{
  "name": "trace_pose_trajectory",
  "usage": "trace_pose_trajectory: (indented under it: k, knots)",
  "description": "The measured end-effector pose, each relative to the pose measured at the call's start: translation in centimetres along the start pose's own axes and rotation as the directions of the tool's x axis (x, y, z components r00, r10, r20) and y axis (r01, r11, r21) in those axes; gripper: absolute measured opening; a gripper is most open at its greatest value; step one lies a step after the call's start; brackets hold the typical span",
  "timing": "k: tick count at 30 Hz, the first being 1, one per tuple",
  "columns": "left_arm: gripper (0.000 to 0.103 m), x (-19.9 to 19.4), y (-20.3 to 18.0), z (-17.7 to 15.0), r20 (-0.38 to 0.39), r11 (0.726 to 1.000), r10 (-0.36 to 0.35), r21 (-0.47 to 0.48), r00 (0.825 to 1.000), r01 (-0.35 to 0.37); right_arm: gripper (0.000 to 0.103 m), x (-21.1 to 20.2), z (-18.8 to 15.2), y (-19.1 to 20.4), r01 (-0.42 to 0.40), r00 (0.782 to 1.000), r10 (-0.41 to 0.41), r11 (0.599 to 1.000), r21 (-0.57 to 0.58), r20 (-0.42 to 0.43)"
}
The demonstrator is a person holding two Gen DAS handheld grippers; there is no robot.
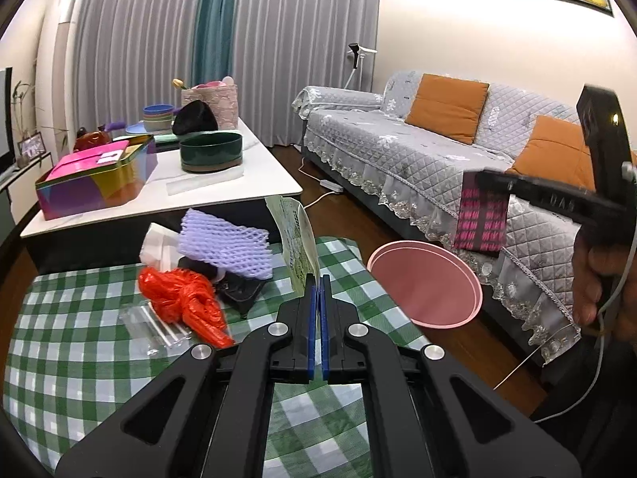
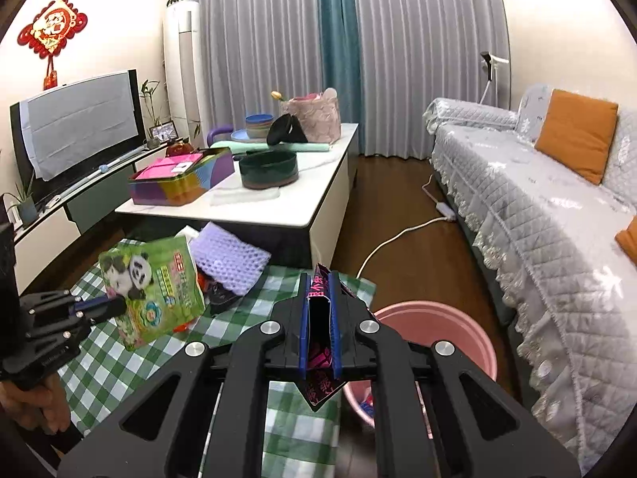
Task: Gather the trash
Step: 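Carry both held packets over the pink bin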
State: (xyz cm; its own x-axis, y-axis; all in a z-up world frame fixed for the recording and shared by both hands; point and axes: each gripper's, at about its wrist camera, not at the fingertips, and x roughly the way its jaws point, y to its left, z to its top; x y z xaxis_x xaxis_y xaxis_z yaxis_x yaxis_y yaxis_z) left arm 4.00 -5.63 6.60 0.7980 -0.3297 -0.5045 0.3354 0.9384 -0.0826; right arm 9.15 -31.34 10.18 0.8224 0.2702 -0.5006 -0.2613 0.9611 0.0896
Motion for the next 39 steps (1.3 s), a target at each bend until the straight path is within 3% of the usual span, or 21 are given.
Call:
trace_pose_trajectory:
  k: [5, 11, 16, 27, 39]
  knots:
    - [0.002, 0.8, -1.0, 0.8, 0.002, 1.000, -0.023, 0.003, 1.000, 0.023, 0.009, -0.3, 1.8, -1.9, 0.033, 0.999, -0.032, 0.998, -0.045, 0.020]
    - [0.002, 2.5, -2.2, 1.5, -0.007, 0.999, -0.040, 0.017, 0.999, 0.040, 0.009, 1.2, 0.9, -5.8, 0.062, 0.998, -0.064, 0.995, 0.072, 0.029]
    - [0.002, 4.6, -3.4, 2.1, -0.021, 0.998, -0.051, 0.032, 0.998, 0.052, 0.009, 1.9, 1.2, -6.6, 0.104, 0.992, -0.108, 0.993, 0.062, 0.061]
    - [0.001, 9.4, -6.1, 3.6, -0.051, 0.992, -0.105, 0.058, 0.993, 0.108, 0.009, 5.4, 0.5, -8.3, 0.178, 0.984, -0.179, 0.983, 0.044, 0.007]
    - [0.001, 14.9, -9.6, 4.4, -0.083, 0.973, -0.200, 0.099, 0.976, 0.208, 0.009, 6.6, -0.2, -11.7, 0.251, 0.968, -0.248, 0.962, 0.108, -0.043]
